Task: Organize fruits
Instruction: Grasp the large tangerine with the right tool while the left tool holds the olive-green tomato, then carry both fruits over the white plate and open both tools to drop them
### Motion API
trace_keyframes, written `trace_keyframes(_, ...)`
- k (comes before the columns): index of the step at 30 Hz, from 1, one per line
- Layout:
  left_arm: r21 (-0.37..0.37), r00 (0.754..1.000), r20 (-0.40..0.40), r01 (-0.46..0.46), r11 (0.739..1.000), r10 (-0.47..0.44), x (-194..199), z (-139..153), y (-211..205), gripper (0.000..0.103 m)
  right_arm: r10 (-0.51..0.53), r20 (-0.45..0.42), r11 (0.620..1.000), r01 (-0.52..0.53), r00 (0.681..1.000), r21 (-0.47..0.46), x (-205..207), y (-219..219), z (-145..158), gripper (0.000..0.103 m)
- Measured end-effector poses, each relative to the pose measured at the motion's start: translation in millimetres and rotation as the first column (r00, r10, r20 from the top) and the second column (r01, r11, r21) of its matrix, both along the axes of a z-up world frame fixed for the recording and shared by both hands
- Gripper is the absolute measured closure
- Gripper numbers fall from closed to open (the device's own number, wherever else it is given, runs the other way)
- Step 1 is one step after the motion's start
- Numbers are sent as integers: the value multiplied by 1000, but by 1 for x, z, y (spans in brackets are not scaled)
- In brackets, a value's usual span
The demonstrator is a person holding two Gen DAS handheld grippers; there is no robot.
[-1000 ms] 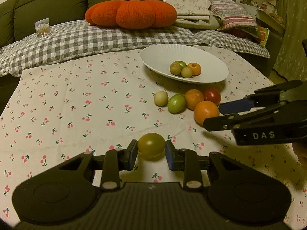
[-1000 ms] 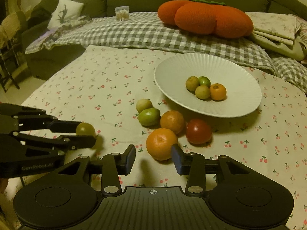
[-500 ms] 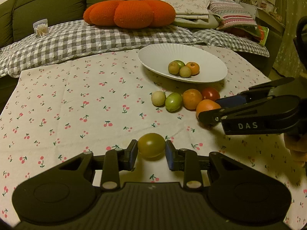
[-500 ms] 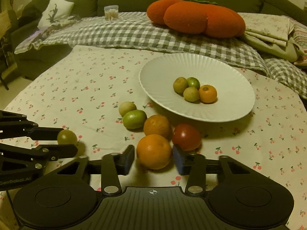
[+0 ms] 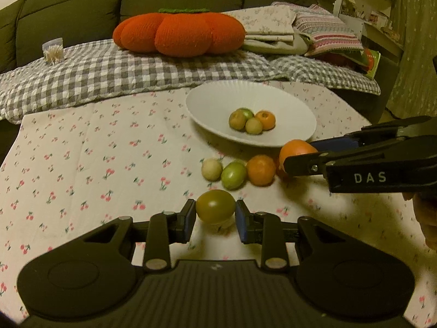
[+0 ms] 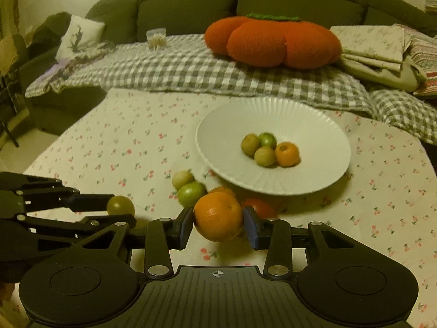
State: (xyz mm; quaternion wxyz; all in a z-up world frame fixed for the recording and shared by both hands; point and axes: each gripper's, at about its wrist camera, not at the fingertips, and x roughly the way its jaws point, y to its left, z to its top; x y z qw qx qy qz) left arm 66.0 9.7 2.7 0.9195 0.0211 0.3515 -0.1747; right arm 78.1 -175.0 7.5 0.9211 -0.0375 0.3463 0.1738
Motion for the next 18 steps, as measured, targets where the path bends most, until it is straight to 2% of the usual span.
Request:
trace_keyframes(9,-37,1000,26,-9,999,10,24,13,-20,74,-76,36,997,75,996,24,14,-24,14,64)
trace_keyframes(18,-49,999,44,13,999,-11,50,18,-44,74,-149,29,987,147,988,64,33,-46,17,64)
